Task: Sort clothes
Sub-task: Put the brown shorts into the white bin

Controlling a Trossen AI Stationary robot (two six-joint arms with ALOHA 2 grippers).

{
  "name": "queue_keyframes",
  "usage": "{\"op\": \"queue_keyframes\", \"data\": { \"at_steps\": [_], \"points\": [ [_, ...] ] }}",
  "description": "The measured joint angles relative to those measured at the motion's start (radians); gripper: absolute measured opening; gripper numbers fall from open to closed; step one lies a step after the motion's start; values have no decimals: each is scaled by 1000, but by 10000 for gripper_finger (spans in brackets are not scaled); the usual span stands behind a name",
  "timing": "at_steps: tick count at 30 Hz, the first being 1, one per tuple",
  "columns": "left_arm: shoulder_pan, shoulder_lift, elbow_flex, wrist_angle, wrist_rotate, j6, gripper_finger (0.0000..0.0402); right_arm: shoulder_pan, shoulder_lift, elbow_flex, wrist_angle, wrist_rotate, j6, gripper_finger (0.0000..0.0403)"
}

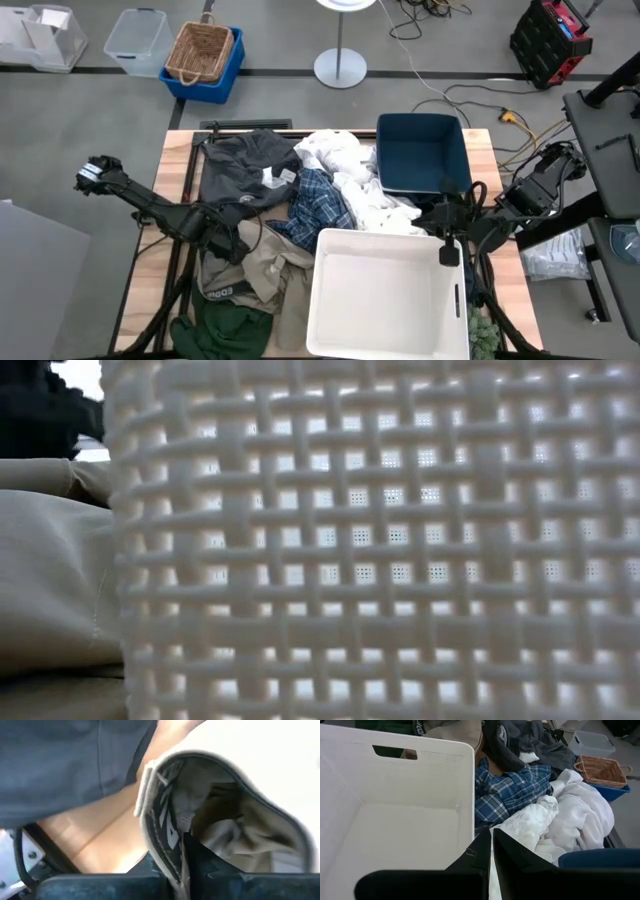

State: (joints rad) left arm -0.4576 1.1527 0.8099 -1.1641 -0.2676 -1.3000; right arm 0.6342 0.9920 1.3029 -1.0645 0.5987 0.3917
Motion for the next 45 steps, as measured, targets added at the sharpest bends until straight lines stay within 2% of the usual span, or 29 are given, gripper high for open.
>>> {"op": "queue_keyframes", "data": {
  "at_steps": [6,13,22,28,34,40,45],
  "points": [
    [-6,0,163,-101,-60,68,8,0,0,10,1,0,1,13],
    [-41,0,399,-206,-212,152,7,0,-2,19,1,1,1,13],
    [-77,52,757,-208,-428,395,7,0,-1,19,1,4,-8,13],
    [-77,143,1010,-208,-457,574,7,0,-1,19,2,-2,2,13],
    [-77,265,1277,-207,-537,765,7,0,0,19,5,-4,-1,13],
    [-76,406,1546,-176,-539,995,7,0,17,19,23,-2,-15,13],
    [-64,399,1491,86,-504,1241,7,0,42,19,189,32,-166,13]
  ]
}}
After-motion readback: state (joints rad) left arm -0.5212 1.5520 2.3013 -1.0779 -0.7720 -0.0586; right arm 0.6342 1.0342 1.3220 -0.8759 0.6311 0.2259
